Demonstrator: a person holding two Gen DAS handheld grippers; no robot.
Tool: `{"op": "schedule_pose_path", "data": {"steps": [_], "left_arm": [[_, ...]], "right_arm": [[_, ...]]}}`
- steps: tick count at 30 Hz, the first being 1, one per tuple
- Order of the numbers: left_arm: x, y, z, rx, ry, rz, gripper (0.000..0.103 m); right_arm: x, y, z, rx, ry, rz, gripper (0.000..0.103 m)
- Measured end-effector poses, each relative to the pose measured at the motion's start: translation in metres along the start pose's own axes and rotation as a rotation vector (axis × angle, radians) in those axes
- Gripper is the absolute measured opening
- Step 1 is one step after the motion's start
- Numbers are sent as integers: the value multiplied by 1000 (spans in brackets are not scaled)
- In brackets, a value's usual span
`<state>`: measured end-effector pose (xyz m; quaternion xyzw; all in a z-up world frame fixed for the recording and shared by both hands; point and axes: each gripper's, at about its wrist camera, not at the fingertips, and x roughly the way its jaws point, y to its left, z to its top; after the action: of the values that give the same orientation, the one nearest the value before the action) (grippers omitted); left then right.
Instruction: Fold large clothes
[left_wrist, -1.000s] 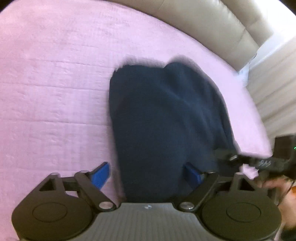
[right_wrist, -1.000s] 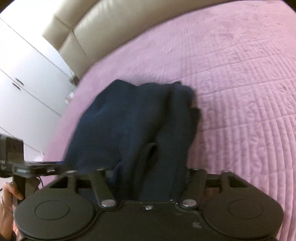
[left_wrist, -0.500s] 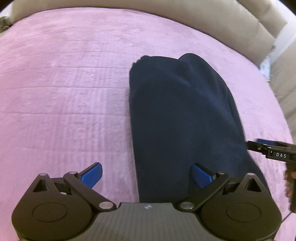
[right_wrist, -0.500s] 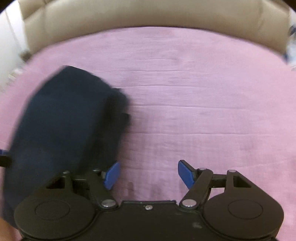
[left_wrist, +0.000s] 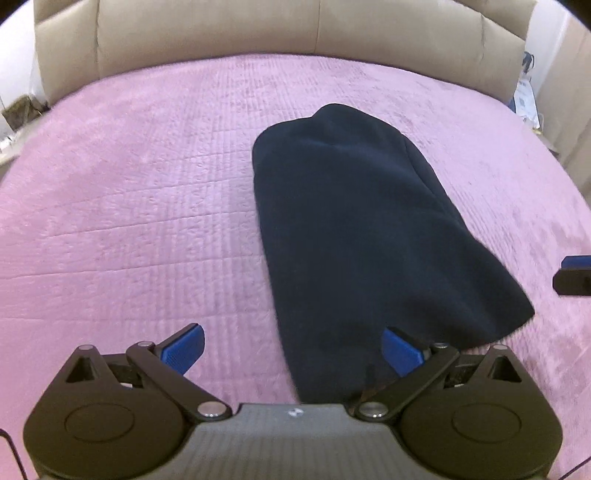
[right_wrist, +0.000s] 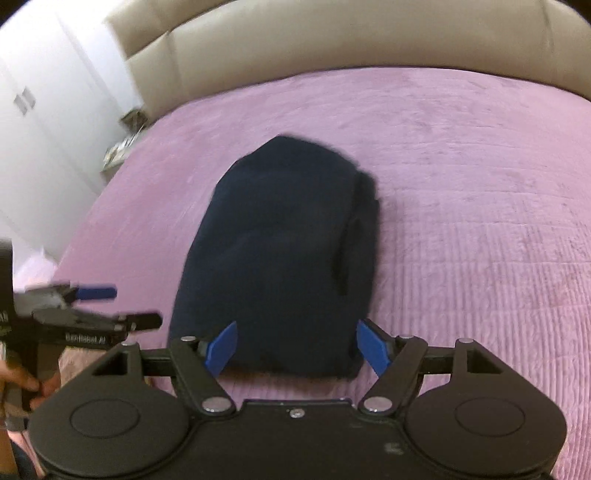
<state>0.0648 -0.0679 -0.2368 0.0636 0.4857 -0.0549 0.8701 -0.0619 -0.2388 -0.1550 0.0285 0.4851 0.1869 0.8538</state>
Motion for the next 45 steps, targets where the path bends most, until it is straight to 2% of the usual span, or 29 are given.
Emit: {"op": "schedule_pose_path", "data": {"steps": [2,6,9,12,22,45], "left_arm": [[-12,-1,-14,-2,-23,-10,103],[-21,5,-37,-34,-85,-14,103],[-14,8,-53,-37,-117,-22,103],[1,14,-64,-65,-97,-60,103],[5,26,-65,-147,-87,-81,103],[7,23,-65,-129,-61,-66,103]], "right_arm": [[2,20,-11,-70,25,-31,85],[15,42,-25,-158,82,-34,85],[21,46,-28,-191,100,-84,85],[24,46,-27,-185,103,-100,85],[27,49,-34,-223,143,-153,85],[28,48,-34,-228,148,-154,85]]}}
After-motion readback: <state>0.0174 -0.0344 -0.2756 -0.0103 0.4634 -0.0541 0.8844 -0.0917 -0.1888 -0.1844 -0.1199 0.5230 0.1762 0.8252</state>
